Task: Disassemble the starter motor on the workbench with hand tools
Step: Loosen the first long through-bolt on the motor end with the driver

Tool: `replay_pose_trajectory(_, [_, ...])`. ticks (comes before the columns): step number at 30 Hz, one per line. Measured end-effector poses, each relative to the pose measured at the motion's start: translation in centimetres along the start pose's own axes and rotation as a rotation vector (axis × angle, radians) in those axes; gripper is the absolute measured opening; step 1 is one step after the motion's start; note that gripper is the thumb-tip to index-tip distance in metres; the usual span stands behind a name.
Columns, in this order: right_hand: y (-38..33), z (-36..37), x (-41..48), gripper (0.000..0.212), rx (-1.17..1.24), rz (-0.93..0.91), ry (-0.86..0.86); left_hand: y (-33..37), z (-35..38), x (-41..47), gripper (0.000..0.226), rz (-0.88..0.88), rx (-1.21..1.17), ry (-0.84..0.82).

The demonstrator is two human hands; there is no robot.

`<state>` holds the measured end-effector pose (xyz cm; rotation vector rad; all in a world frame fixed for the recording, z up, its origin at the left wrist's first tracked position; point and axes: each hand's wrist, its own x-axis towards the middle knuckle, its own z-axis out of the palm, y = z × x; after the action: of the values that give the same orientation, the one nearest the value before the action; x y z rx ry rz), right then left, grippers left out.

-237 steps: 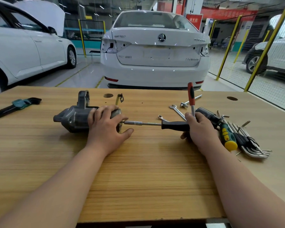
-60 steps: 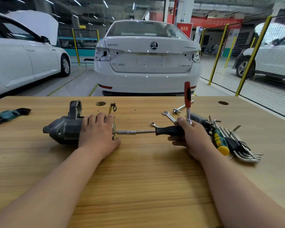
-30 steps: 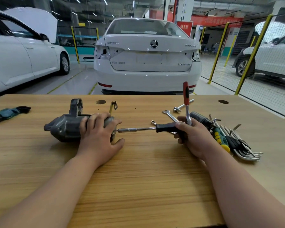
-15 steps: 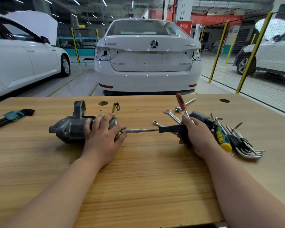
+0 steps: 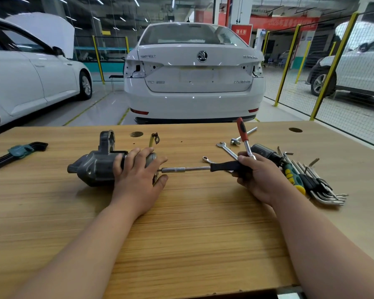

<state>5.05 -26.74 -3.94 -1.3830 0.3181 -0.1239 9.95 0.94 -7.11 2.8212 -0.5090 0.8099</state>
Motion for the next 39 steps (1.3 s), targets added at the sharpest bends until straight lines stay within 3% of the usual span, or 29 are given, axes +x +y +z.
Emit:
replay_pose_trajectory(3, [0.07, -0.04, 0.02, 0.016, 0.287, 0.119, -0.06, -0.04, 0.16, 0.08, 0.054, -0.014, -0.005, 0.008])
replay_pose_trajectory(6, [0.18, 0.02, 0.11, 0.02, 0.319, 0.126, -0.064, -0.13, 0.35, 0.1, 0.062, -0.023, -0.018, 0.026])
replay_pose_trajectory(10, [0.16, 0.19, 0.17, 0.013, 0.04, -0.003, -0.012, -0.16, 0.45, 0.02, 0.069, -0.027, -0.033, 0.043])
replay_pose_trajectory(14, [0.5, -0.02, 0.35, 0.031, -0.373, -0.171, 0.086, -0.22, 0.53, 0.07, 0.07, -0.014, -0.034, 0.05])
replay_pose_trajectory(17, [0.51, -0.19, 0.33, 0.036, -0.429, -0.174, 0.11, -0.19, 0.61, 0.1, 0.069, -0.016, -0.03, 0.056])
replay_pose_trajectory(22, [0.41, -0.28, 0.29, 0.023, -0.285, -0.171, 0.046, -0.22, 0.52, 0.06, 0.068, -0.017, -0.029, 0.08])
replay_pose_trajectory(26, [0.1, -0.51, 0.09, 0.007, -0.05, -0.027, -0.057, -0.21, 0.38, 0.0, 0.065, -0.012, -0.038, 0.084])
replay_pose_trajectory(30, [0.19, -0.25, 0.08, 0.018, 0.308, 0.069, -0.102, -0.26, 0.36, 0.02, 0.055, -0.004, -0.047, 0.091])
replay_pose_trajectory(32, [0.4, 0.12, 0.14, 0.024, 0.349, 0.056, -0.082, -0.25, 0.3, 0.04, 0.053, -0.001, -0.049, 0.092])
replay_pose_trajectory(36, [0.39, 0.44, 0.16, 0.016, 0.21, -0.041, -0.035, -0.32, 0.46, 0.11, 0.054, 0.001, -0.018, 0.089])
replay_pose_trajectory(39, [0.36, 0.2, -0.08, 0.005, -0.213, -0.134, 0.043, -0.4, 0.43, 0.11, 0.05, 0.02, -0.006, 0.084])
